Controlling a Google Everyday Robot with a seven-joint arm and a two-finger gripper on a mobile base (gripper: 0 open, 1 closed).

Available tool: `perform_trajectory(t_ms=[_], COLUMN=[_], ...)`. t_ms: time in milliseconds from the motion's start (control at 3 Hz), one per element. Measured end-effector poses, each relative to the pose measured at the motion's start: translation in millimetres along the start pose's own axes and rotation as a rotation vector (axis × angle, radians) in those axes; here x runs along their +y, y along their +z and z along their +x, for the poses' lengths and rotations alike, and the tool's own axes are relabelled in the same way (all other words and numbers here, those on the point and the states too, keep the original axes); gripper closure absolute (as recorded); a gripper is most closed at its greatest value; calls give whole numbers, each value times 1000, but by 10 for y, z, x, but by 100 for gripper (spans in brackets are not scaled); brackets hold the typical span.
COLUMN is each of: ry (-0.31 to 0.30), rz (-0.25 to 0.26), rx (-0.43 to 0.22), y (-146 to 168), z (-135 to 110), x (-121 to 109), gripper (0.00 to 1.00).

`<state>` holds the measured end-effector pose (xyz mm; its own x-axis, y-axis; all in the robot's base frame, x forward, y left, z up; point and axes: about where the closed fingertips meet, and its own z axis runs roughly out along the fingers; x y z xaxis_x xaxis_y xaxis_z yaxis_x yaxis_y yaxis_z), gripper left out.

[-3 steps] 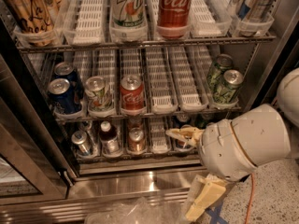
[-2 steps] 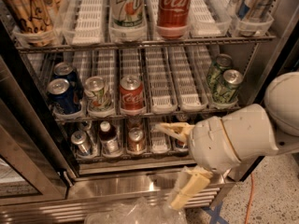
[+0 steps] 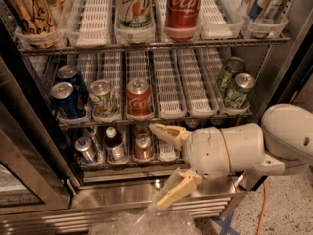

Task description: Pick pepsi can from middle shelf of fridge

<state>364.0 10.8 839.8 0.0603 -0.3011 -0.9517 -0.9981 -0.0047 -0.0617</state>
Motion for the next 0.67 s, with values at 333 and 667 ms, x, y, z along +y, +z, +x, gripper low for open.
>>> perform_trajectory(t_ms=[333,667], ry=[0,13], rz=[2,0], rx=[4,-75], y=[-5,181], z=[-4,27], x=[1,60], gripper=[0,0])
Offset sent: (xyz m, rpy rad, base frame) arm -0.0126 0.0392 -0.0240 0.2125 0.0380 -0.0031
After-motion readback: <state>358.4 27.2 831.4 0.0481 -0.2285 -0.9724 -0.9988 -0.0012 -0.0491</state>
